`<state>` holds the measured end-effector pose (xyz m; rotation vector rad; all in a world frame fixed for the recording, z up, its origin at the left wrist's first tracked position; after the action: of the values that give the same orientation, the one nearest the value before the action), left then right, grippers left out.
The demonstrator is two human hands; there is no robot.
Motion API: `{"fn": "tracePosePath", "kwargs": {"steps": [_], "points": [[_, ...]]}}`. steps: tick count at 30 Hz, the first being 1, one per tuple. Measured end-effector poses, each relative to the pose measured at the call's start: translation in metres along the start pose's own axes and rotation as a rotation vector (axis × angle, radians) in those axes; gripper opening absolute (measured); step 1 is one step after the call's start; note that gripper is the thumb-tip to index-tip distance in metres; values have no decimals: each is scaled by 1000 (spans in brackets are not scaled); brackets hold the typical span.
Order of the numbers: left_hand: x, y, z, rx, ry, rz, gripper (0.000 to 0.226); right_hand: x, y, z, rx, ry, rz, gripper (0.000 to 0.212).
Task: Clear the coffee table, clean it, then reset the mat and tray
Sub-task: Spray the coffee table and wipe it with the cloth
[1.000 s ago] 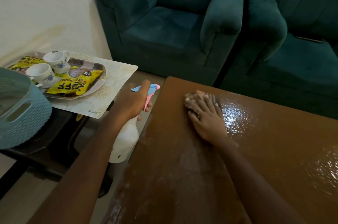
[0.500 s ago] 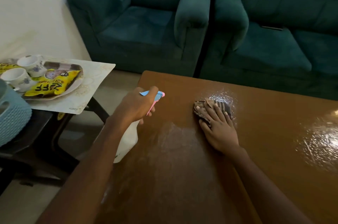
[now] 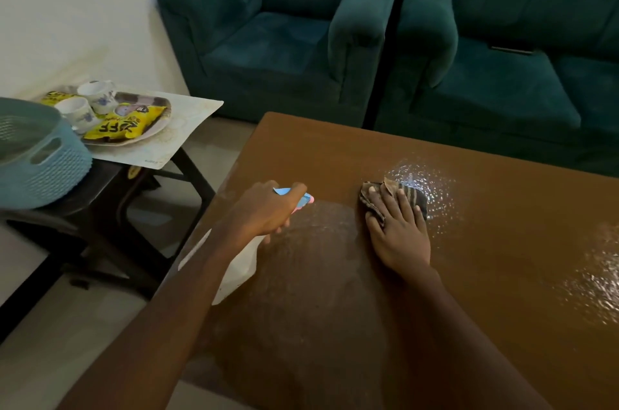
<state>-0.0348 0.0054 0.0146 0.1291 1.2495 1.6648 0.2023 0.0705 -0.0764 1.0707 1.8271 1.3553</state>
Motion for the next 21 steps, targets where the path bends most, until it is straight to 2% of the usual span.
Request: {"fn": "tracePosePath", "kwargs": {"steps": [4, 11, 16, 21], "points": [[0, 7, -12, -30, -7, 39, 52, 1, 0, -2, -12, -41, -3, 56], [1, 31, -37, -219, -39, -9, 51, 21, -11, -34, 10, -150, -41, 55], [0, 49, -61, -232, -50, -25, 50, 50, -21, -92, 10, -12, -55, 54], [-4, 51, -72, -189, -68, -13, 49, 32, -25, -99, -1, 140, -74, 52]]}}
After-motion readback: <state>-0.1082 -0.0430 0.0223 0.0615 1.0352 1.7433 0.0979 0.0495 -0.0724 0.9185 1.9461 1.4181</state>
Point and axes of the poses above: each hand's wrist, its own x-axis towards the middle knuckle, its own y-axis out of the back of the hand, z = x × y, the point moved 4 cm from there along x, towards the middle knuckle, and after that the axes turned 12 degrees about y, right-handed, at the moved point
